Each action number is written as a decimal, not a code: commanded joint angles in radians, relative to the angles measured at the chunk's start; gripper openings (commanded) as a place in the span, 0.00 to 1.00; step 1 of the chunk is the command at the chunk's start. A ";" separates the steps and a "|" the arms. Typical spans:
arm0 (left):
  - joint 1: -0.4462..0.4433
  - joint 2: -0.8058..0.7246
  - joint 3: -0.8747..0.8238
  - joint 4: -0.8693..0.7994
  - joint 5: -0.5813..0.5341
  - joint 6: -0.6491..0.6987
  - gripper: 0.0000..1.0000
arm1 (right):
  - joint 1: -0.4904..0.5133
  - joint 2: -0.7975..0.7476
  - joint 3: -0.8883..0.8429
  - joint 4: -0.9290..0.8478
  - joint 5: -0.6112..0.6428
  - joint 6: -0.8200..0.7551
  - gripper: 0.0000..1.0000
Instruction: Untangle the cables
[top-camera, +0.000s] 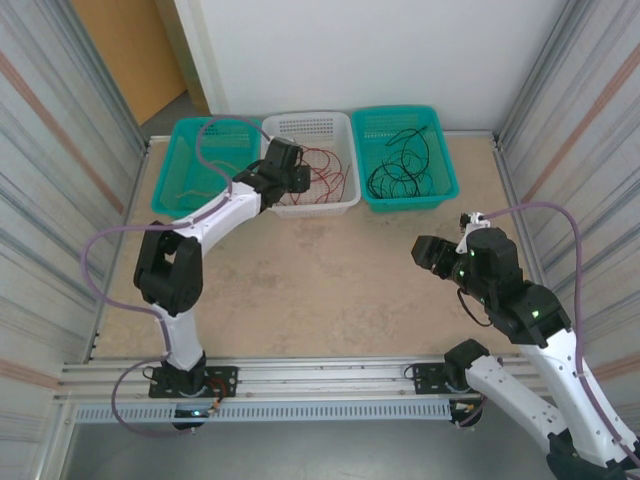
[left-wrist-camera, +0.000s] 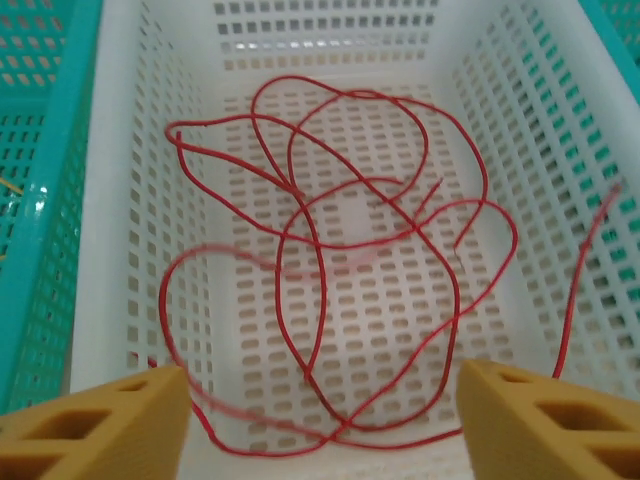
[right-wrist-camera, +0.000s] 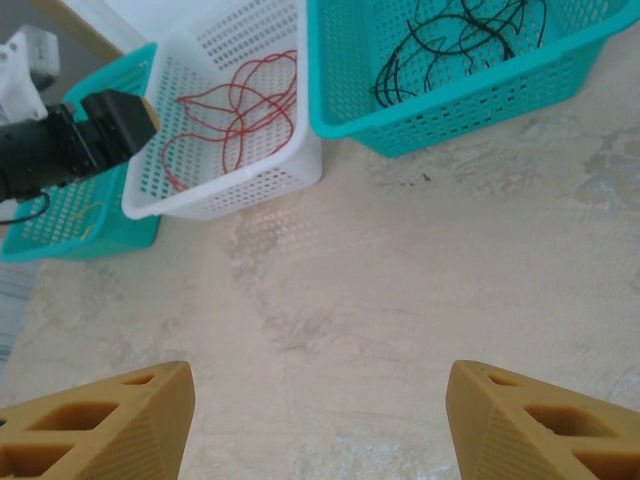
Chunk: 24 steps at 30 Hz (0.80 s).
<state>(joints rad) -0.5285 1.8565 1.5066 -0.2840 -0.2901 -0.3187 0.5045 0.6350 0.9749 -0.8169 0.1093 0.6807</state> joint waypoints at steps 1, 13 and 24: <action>-0.037 -0.153 -0.021 -0.002 -0.060 0.100 0.96 | 0.006 -0.003 0.001 -0.020 0.025 0.015 0.69; 0.050 -0.635 -0.464 0.103 -0.257 0.285 0.99 | 0.001 -0.104 -0.131 0.204 0.343 -0.145 0.99; 0.307 -0.603 -1.023 0.734 -0.271 0.346 0.99 | -0.244 0.223 -0.424 0.628 0.617 -0.264 0.99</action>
<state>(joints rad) -0.2489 1.2320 0.5224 0.1543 -0.5453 0.0002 0.3500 0.8028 0.6064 -0.3496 0.5770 0.3920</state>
